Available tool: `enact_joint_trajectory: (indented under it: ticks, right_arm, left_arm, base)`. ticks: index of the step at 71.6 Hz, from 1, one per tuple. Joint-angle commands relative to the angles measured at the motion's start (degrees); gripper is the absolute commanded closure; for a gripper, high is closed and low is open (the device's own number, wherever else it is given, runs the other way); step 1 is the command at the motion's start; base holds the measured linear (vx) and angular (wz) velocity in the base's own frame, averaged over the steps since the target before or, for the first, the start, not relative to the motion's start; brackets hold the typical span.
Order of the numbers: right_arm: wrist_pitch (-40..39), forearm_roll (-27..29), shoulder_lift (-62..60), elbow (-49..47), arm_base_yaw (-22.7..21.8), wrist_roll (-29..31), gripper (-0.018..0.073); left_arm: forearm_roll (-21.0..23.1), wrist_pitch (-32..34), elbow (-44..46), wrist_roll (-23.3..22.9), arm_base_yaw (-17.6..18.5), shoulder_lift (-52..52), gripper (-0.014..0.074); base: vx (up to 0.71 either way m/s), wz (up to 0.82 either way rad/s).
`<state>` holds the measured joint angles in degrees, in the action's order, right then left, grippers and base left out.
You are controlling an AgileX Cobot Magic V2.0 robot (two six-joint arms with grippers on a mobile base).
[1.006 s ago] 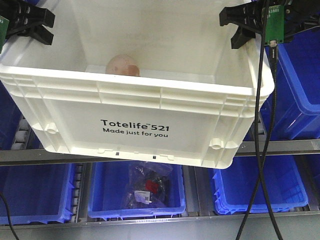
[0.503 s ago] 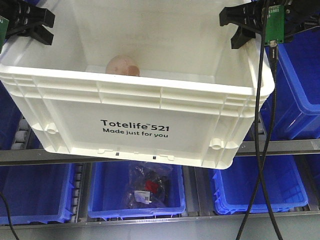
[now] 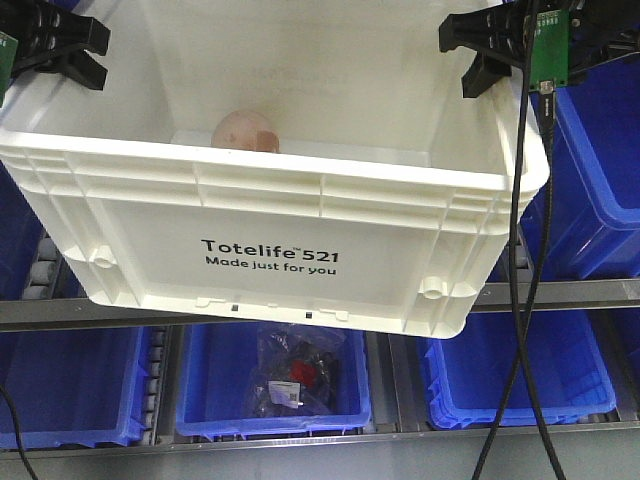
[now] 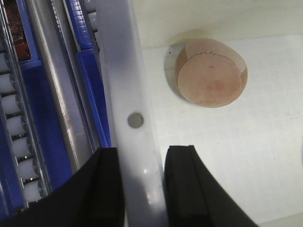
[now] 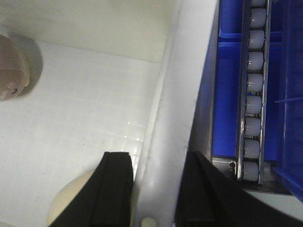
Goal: Place moving items into box and shelve
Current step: 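Hold the tote steady with both grippers as the base aligns with the shelf, then lower the tote with both grippers onto the shelf roller track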
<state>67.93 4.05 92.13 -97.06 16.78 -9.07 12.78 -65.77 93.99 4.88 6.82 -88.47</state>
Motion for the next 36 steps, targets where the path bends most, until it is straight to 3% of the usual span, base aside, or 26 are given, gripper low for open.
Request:
enact_joint_trajectory:
  ticks: [1,36]
  right_arm:
    - [-7.4,5.7,-3.2,-2.5,0.7,1.6,0.0571]
    - [-12.4,3.5,-3.1,-2.5,0.7,2.4,0.0571]
  left_arm:
    - [7.6,6.4,2.4,0.4,0.9,3.4,0.0613]
    - [7.9,6.2,2.2,0.3,0.9,0.8,0.0613]
  base:
    - [0.00,0.00]
    - [0.00,0.00]
